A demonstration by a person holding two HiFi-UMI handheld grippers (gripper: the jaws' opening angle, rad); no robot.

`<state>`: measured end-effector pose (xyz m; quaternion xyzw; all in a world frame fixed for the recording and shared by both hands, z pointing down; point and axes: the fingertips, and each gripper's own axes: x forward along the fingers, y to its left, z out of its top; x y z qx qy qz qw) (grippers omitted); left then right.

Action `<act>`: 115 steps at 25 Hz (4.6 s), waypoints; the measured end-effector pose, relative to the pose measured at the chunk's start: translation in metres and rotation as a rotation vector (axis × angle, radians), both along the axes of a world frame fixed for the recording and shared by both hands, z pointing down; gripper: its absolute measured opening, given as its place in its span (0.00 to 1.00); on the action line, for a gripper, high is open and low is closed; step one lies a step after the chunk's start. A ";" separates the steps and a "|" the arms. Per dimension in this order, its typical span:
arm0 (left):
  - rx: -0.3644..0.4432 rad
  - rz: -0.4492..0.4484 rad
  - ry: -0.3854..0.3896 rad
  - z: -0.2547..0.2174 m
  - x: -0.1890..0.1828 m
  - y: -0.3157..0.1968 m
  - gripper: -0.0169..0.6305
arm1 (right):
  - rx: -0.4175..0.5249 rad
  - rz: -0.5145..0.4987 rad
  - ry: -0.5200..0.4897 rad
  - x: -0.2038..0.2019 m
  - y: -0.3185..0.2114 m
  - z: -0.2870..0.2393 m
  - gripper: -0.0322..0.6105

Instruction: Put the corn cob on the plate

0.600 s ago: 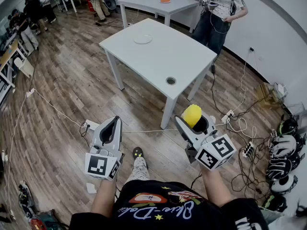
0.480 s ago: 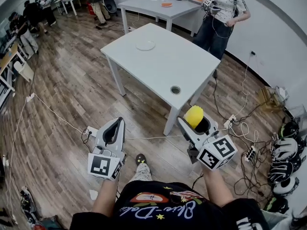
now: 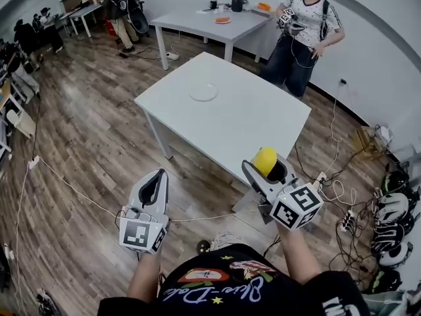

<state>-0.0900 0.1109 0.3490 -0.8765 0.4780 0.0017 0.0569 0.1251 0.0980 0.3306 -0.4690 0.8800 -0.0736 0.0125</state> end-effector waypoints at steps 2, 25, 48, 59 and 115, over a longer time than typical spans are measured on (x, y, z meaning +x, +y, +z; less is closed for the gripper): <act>-0.010 -0.001 0.011 0.005 -0.008 -0.023 0.01 | -0.008 -0.002 0.025 -0.007 -0.028 0.004 0.46; -0.034 0.115 -0.036 0.030 0.005 -0.376 0.01 | -0.223 -0.061 0.312 -0.030 -0.419 0.110 0.46; -0.167 0.180 -0.025 0.075 -0.057 -0.482 0.01 | -0.546 -0.157 0.816 -0.092 -0.550 0.221 0.46; -0.221 0.137 -0.002 0.090 -0.080 -0.490 0.01 | -0.626 -0.292 1.015 -0.113 -0.566 0.271 0.46; -0.170 0.538 -0.035 0.058 0.058 -0.473 0.01 | -0.124 0.309 -0.017 -0.015 -0.405 0.070 0.07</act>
